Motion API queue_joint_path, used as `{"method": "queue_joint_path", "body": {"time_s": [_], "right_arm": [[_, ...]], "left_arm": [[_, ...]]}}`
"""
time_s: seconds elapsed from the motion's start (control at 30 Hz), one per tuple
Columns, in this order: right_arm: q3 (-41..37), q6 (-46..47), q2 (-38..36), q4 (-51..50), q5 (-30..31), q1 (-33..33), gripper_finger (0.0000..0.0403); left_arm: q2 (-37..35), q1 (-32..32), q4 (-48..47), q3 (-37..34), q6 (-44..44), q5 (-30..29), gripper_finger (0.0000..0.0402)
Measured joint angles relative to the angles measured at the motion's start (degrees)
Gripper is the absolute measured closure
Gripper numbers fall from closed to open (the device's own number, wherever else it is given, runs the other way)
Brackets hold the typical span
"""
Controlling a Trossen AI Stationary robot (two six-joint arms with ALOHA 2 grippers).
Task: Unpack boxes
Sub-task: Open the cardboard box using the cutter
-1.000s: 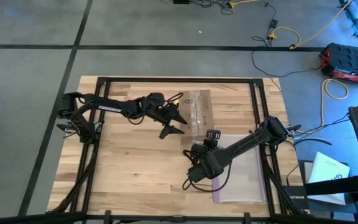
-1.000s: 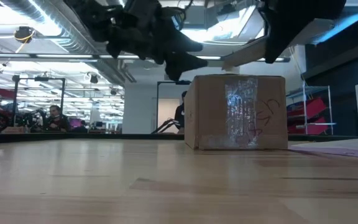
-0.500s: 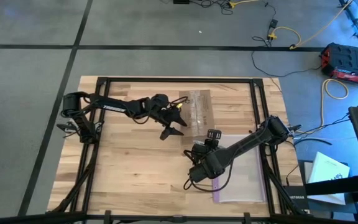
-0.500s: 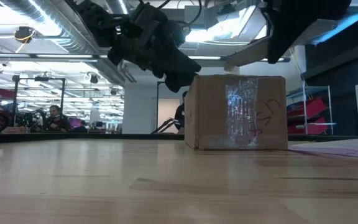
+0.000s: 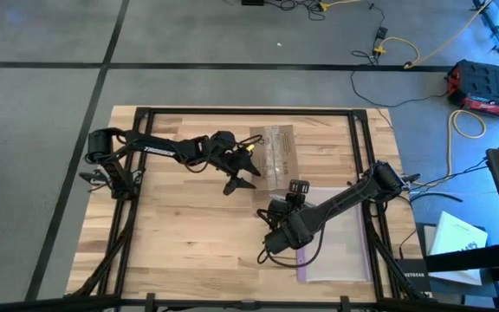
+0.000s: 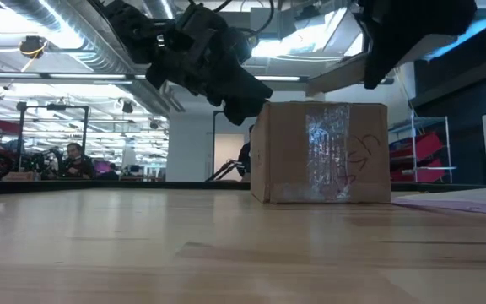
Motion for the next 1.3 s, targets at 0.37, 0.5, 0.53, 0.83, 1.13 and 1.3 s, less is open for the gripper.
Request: {"method": "queue_joint_path", "body": {"time_s": [0.37,0.5,0.53,0.83,1.13,1.3], "right_arm": [[-1.14,-0.37,-0.75,0.13,-0.07,-0.31,0.0341],[-2.68,-0.39,-1.40,0.06,-0.84,-0.33,0.0341],[-2.71,-0.37,-1.48,0.02,-0.98,-0.33,0.0341],[-2.73,-0.08,-1.82,0.08,-0.50,-0.31,0.0341],[-2.73,-0.02,-2.12,0.04,-0.38,-0.33,0.0341],[-2.73,0.00,-2.12,0.05,-0.70,-0.33,0.0341]], "left_arm": [[0.00,-0.02,-0.35,0.00,0.41,0.04,0.0165],[0.02,-0.02,-0.36,0.00,0.67,0.02,0.0165],[0.02,-0.06,-0.37,0.00,0.73,0.03,0.0165],[0.04,-0.33,-0.45,-0.02,1.92,-0.01,0.0165],[0.04,-0.24,-0.50,-0.04,3.10,0.17,0.0165],[0.04,-0.24,-0.48,-0.04,3.04,0.17,0.0165]]}}
